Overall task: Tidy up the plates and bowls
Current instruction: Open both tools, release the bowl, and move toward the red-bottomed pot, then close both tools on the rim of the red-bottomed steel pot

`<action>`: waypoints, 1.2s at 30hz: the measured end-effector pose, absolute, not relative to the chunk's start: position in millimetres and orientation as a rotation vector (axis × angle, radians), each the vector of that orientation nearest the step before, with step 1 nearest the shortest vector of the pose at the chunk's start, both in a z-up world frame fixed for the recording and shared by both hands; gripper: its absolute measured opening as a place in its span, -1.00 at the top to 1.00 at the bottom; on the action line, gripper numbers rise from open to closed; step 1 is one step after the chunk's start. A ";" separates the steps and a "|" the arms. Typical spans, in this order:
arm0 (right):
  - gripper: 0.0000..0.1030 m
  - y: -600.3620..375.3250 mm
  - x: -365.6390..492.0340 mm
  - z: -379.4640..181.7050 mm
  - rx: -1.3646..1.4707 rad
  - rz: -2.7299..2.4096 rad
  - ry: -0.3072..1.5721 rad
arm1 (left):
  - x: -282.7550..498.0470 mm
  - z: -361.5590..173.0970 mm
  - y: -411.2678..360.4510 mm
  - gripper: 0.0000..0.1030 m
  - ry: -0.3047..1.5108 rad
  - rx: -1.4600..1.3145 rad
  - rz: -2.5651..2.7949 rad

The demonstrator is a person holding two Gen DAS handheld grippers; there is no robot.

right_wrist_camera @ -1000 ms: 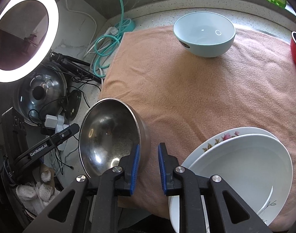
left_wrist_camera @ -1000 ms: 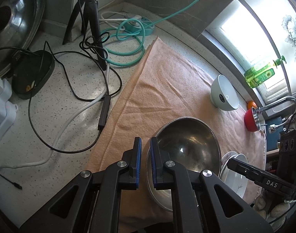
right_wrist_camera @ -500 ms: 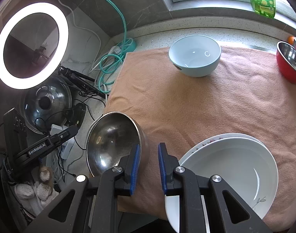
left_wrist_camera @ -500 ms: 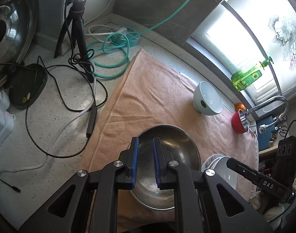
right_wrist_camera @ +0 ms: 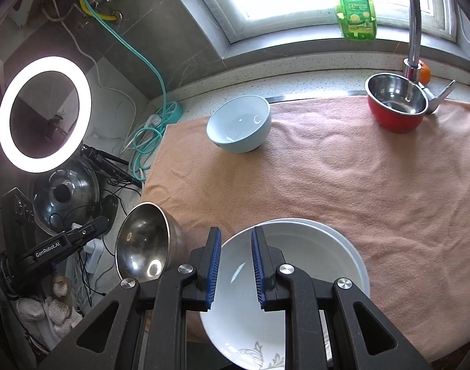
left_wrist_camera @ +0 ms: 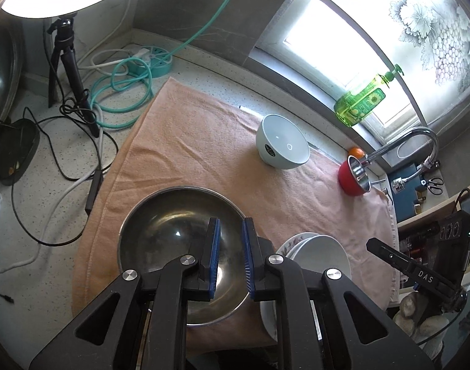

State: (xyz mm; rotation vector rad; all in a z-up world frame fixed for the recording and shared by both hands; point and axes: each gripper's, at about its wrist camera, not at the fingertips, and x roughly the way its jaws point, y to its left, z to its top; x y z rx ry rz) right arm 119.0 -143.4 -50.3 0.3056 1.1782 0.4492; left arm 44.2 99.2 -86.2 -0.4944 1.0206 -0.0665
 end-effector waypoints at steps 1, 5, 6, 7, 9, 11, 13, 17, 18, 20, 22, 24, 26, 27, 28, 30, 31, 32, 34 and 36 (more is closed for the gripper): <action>0.64 -150.4 118.7 -48.9 0.310 0.444 1.178 | 45.0 -84.8 93.8 0.75 1.020 -0.496 -0.073; 0.64 -178.8 121.3 -46.3 0.341 0.418 1.182 | 49.1 -80.5 72.7 0.75 1.015 -0.491 -0.092; 0.64 -185.9 121.5 -45.4 0.345 0.411 1.179 | 50.7 -79.6 66.9 0.75 1.014 -0.488 -0.097; 0.64 -193.1 121.9 -44.5 0.349 0.403 1.174 | 52.0 -79.1 61.1 0.75 1.014 -0.483 -0.102; 0.64 -207.3 123.3 -42.9 0.361 0.394 1.165 | 55.6 -78.6 49.7 0.75 1.017 -0.477 -0.111; 0.64 -220.6 125.2 -41.0 0.366 0.384 1.155 | 59.3 -78.0 38.6 0.75 1.019 -0.472 -0.121; 0.64 -232.7 128.5 -40.9 0.359 0.375 1.149 | 64.0 -77.0 26.9 0.75 1.021 -0.469 -0.131; 0.64 -255.6 136.6 -42.9 0.368 0.359 1.144 | 74.7 -74.1 2.3 0.75 1.020 -0.459 -0.154; 0.64 -261.1 138.9 -43.6 0.370 0.355 1.142 | 77.1 -73.2 -3.8 0.75 1.019 -0.455 -0.160; 0.64 -271.6 143.5 -44.0 0.368 0.343 1.135 | 83.1 -71.5 -16.2 0.75 1.017 -0.445 -0.170; 0.64 -280.9 148.5 -43.2 0.366 0.336 1.127 | 89.6 -71.1 -27.9 0.75 1.015 -0.442 -0.175; 0.64 -289.7 153.6 -42.3 0.359 0.327 1.118 | 96.3 -70.6 -38.8 0.75 1.012 -0.436 -0.180; 0.64 -298.9 159.8 -41.8 0.347 0.318 1.106 | 102.5 -70.8 -49.2 0.75 1.011 -0.424 -0.183; 0.64 -303.0 163.4 -41.8 0.338 0.310 1.099 | 106.1 -71.3 -55.0 0.75 1.013 -0.418 -0.188; 0.64 -307.4 167.6 -42.5 0.329 0.304 1.095 | 109.9 -71.8 -60.9 0.75 1.016 -0.411 -0.191; 0.64 -315.2 175.3 -44.4 0.325 0.300 1.092 | 116.5 -73.0 -70.6 0.75 1.021 -0.404 -0.196; 0.64 -318.9 178.3 -45.0 0.327 0.298 1.091 | 119.8 -73.3 -75.7 0.75 1.023 -0.401 -0.202; 0.64 -322.8 181.8 -46.2 0.330 0.298 1.091 | 122.8 -73.7 -80.2 0.75 1.024 -0.398 -0.202; 0.64 -328.7 188.2 -49.3 0.329 0.296 1.090 | 128.5 -74.4 -89.1 0.75 1.026 -0.395 -0.209; 0.64 -334.5 195.0 -52.9 0.330 0.297 1.094 | 135.9 -76.0 -97.7 0.75 1.032 -0.398 -0.215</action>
